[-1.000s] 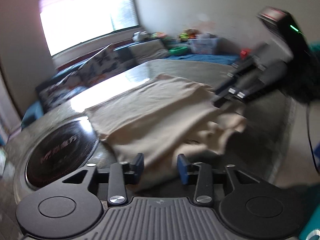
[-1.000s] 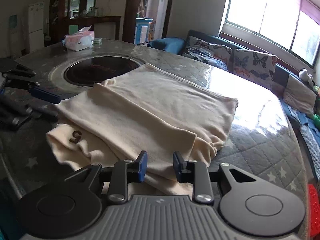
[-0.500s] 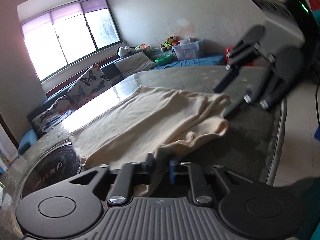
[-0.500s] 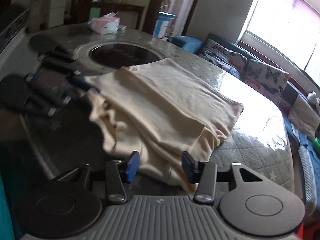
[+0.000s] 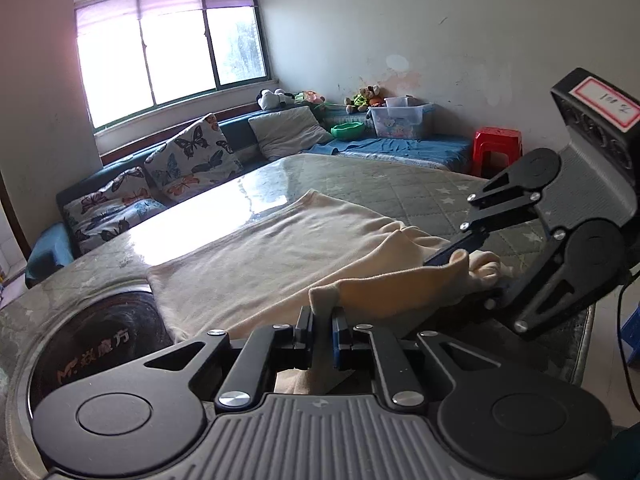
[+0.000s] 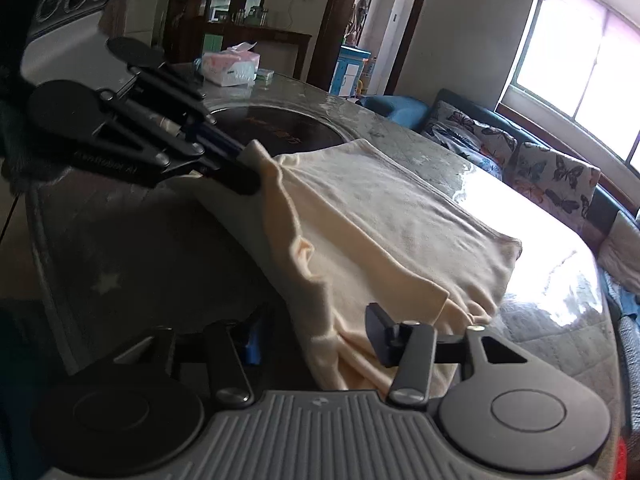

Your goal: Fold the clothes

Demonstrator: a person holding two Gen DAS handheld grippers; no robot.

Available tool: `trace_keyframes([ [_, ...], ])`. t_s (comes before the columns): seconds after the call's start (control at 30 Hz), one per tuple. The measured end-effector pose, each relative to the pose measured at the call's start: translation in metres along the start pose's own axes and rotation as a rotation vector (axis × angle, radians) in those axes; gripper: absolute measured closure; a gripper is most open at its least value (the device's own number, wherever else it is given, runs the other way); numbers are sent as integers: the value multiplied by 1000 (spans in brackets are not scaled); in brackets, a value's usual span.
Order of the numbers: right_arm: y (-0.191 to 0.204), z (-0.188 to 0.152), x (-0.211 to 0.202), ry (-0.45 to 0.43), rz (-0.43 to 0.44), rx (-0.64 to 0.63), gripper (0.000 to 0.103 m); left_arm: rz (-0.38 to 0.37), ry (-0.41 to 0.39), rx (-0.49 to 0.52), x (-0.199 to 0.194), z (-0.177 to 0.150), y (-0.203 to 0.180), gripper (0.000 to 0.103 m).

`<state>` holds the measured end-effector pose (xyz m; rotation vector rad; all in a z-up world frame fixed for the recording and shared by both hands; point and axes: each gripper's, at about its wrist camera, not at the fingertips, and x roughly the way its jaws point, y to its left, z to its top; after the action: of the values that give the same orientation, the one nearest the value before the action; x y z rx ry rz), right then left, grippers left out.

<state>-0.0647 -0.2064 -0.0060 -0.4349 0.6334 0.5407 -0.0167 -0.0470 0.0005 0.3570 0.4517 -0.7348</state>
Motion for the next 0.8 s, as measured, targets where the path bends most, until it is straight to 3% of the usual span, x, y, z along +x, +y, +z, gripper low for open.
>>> trace_keyframes([
  [0.13,-11,2,5,10,44,63,83,-5,11,-7,-6,-9,-2,87],
  [0.33,-20,4,1,-2,56,141,89,31,23,26,-17,-29,-9,64],
  [0.57,-20,6,-1,-10,42,176,91,100,47,134,-11,-47,-16,64],
  [0.63,-18,6,-2,-17,34,184,91,109,46,171,-8,-50,-18,68],
  [0.67,-18,7,-3,-23,30,188,92,115,46,188,-7,-51,-19,72],
  [0.7,-18,7,-4,-30,26,191,92,117,47,197,-6,-53,-20,84],
  [0.8,-17,9,-7,-49,17,199,92,106,35,167,-13,-51,-16,95],
])
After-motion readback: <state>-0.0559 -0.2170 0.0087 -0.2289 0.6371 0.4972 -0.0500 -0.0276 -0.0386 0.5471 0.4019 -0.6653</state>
